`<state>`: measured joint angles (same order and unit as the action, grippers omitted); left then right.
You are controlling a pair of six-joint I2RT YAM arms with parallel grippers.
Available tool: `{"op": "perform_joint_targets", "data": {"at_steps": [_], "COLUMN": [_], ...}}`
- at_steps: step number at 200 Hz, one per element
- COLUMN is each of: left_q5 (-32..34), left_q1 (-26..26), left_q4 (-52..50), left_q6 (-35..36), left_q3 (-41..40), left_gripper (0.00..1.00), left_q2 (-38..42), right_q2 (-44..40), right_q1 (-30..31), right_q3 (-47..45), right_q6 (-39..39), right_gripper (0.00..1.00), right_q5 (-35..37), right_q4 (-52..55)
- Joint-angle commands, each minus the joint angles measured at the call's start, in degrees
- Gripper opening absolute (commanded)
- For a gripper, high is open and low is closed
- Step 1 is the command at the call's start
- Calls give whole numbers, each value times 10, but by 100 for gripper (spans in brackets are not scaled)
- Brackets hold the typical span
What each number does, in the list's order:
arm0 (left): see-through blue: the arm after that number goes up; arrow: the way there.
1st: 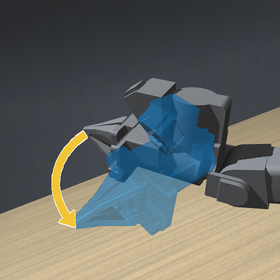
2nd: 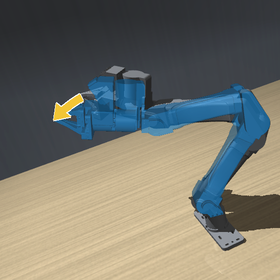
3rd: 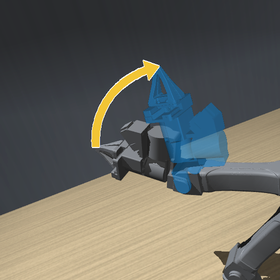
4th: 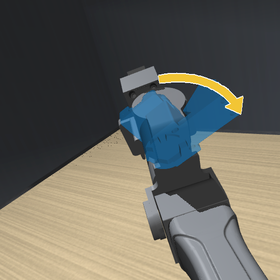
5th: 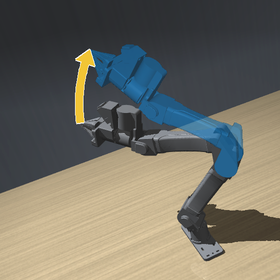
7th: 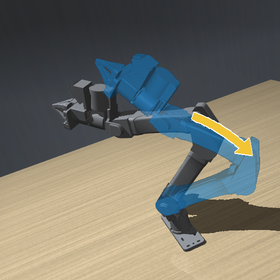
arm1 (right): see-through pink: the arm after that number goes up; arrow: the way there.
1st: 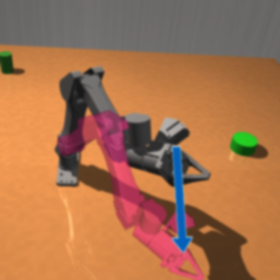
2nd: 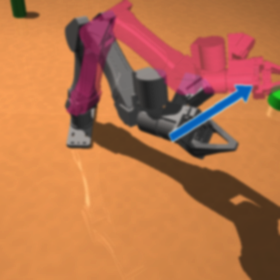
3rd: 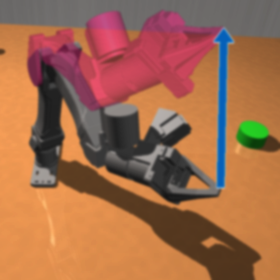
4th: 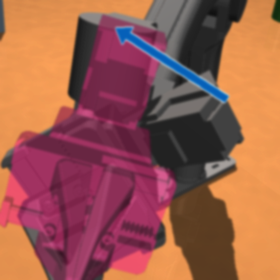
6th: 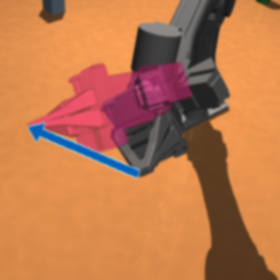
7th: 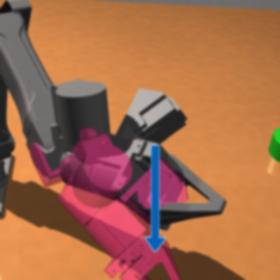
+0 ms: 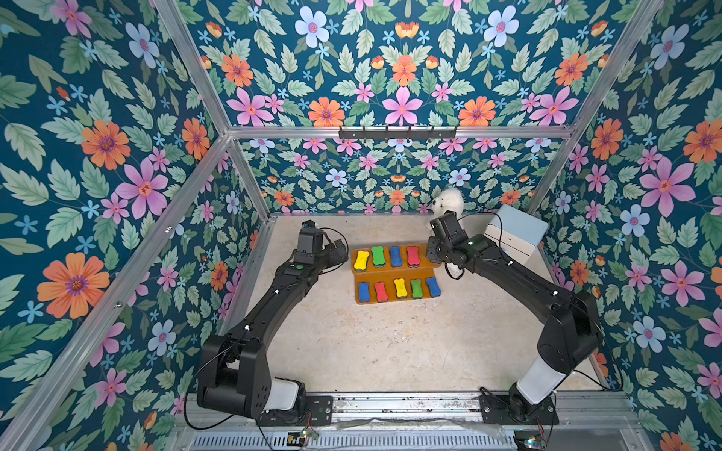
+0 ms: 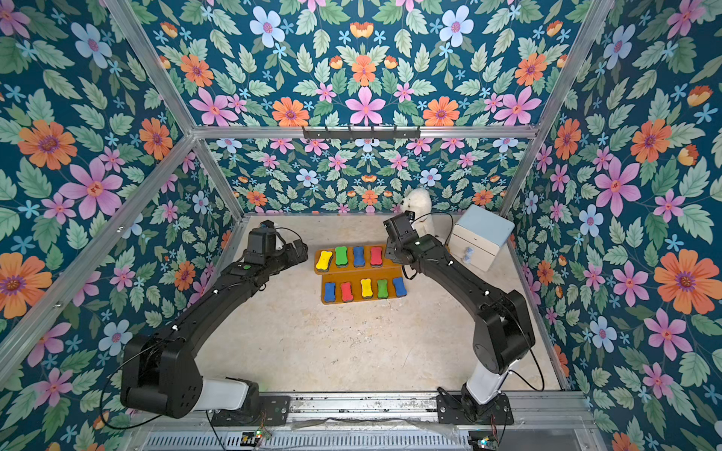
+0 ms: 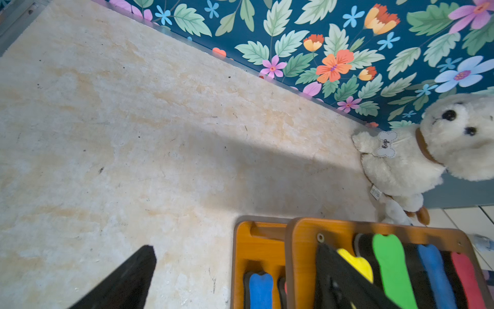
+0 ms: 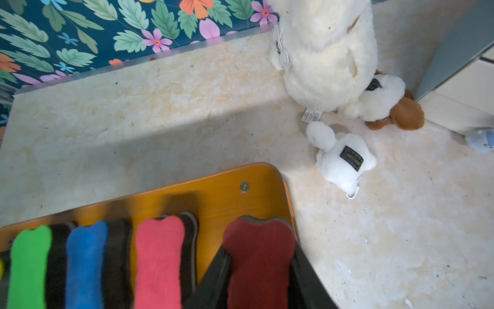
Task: Remove the whiteboard erasers from the shelf
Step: Pick up the whiteboard eraser from the shelf, then place the whiteboard eraser at the center of the board.
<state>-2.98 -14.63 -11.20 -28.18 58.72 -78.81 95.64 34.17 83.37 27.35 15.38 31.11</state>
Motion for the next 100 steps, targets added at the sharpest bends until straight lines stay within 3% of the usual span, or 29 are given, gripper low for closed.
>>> {"op": "perform_joint_targets", "data": {"at_steps": [1, 36, 67, 100], "left_q5": [-2, -22, -28, -34], "left_q1": [-1, -2, -2, -2], "left_q4": [-12, -17, -10, -5], "left_q6": [-9, -12, -11, -11], "left_q3": [-10, -44, -64, -65], "left_gripper": [98, 98, 98, 98], "left_q2": [15, 36, 46, 56], "right_q2": [-40, -137, -212, -238], "right_q1": [16, 91, 195, 297], "right_q3": [-19, -131, -262, -379], "right_q6": [22, 92, 211, 341], "right_gripper": [29, 29, 29, 29], "right_q5": [23, 60, 82, 70], "right_q4": [16, 22, 23, 0]}}
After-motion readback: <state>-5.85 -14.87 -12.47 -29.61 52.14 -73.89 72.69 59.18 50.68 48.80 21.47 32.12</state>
